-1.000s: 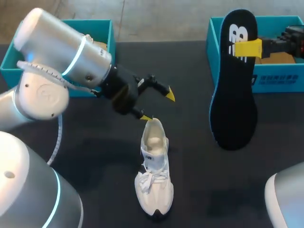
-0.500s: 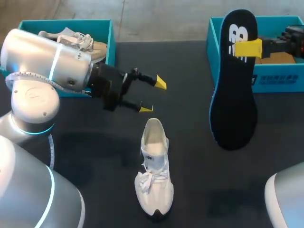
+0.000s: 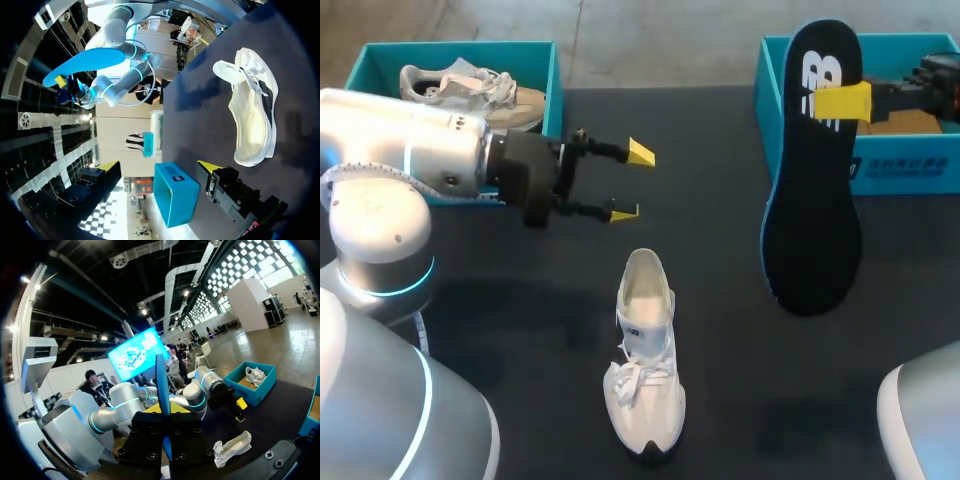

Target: Take the shoe out of the shoebox, open the shoe tongue, remove and reinsert the insole, then place the shoe into the shoebox

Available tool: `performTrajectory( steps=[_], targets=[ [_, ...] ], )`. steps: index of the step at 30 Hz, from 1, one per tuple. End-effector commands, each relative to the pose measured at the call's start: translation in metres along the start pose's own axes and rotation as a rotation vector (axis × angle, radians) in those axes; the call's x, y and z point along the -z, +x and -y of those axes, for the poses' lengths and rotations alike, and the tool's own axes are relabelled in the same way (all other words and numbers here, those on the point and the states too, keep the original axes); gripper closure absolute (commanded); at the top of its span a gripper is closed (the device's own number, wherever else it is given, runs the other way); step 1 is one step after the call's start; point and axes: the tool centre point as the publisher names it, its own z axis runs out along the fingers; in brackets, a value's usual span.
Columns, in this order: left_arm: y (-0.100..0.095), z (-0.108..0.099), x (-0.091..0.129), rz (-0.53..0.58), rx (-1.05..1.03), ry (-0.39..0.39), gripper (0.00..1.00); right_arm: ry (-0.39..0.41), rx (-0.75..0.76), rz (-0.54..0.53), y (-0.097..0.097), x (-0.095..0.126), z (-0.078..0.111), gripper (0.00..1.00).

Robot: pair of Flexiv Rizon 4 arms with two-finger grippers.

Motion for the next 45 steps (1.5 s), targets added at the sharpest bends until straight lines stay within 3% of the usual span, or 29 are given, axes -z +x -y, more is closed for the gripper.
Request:
performTrajectory(
  steps=[1,6,25,29,38,43,45],
  targets=[
    [0.003,-0.001,0.005,0.051,0.001,0.017,0.0,0.005,-0.003,0.0,-0.001,-0.002,-0.003,1.0],
    [-0.005,-0.002,0.013,0.146,-0.008,0.045,0.0,0.005,-0.003,0.0,-0.001,-0.002,-0.003,1.0],
    [-0.005,-0.002,0.013,0.146,-0.008,0.045,0.0,0.005,-0.003,0.0,-0.001,-0.002,-0.003,1.0],
    [-0.005,-0.002,0.013,0.146,-0.008,0.045,0.0,0.013,-0.095,-0.053,-0.036,-0.002,-0.025,1.0],
    [-0.005,-0.002,0.013,0.146,-0.008,0.045,0.0,0.046,-0.188,-0.14,-0.099,-0.009,-0.05,1.0],
    [-0.005,-0.002,0.013,0.146,-0.008,0.045,0.0,0.04,-0.233,-0.129,-0.134,-0.005,-0.06,1.0],
    [-0.005,-0.002,0.013,0.146,-0.008,0.045,0.0,0.04,-0.233,-0.129,-0.134,-0.005,-0.06,1.0]
  ],
)
